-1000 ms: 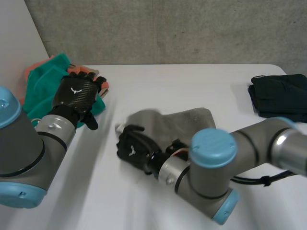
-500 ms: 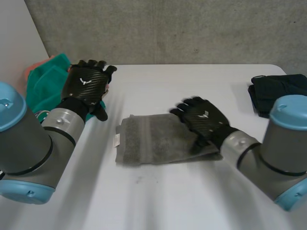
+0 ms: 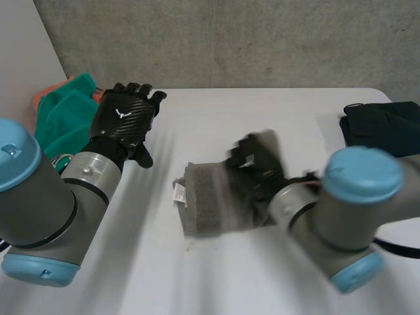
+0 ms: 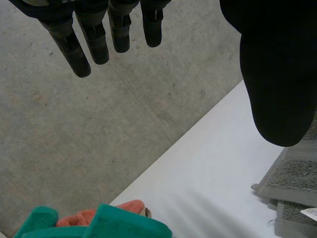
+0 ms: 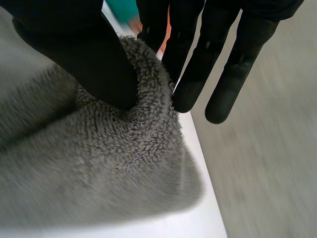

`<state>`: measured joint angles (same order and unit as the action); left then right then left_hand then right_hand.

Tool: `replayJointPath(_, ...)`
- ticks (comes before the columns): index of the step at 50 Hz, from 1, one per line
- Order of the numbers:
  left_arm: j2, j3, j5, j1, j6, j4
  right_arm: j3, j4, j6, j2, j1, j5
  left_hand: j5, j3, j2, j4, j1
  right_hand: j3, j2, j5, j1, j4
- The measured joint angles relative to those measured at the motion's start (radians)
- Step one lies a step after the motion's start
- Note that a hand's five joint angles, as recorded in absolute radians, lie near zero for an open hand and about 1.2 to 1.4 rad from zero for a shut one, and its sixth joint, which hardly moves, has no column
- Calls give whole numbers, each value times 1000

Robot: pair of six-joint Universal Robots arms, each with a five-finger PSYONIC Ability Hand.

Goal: Fold the laundry.

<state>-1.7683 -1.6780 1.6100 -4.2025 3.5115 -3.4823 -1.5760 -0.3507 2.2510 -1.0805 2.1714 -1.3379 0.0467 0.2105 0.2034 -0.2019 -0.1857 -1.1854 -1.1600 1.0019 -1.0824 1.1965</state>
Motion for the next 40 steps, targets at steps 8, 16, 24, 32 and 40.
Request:
replayJointPath(8, 2, -10, 2, -2, -3, 4, 17, -14, -120, 115, 162, 122, 0, 0, 0, 0, 0, 558, 563, -542, 500, -565)
replayJointPath(16, -3, 34, 6, -1, -71, 2, 15, -10, 176, 25, 83, 126, 0, 0, 0, 0, 0, 982, 955, -955, 861, -990)
replayJointPath(24, -66, 159, 57, 69, -190, 36, 23, 55, 741, -137, -75, 116, 0, 0, 0, 0, 0, 982, 955, -955, 861, -990)
replayJointPath(32, -288, 333, 139, 247, -236, 133, 139, 288, 901, -78, -209, 116, 0, 0, 0, 0, 0, 982, 955, -955, 861, -990)
replayJointPath(40, -510, 482, 228, 299, -240, 193, 240, 397, 826, 66, -216, 129, 0, 0, 0, 0, 0, 982, 955, -955, 861, -990)
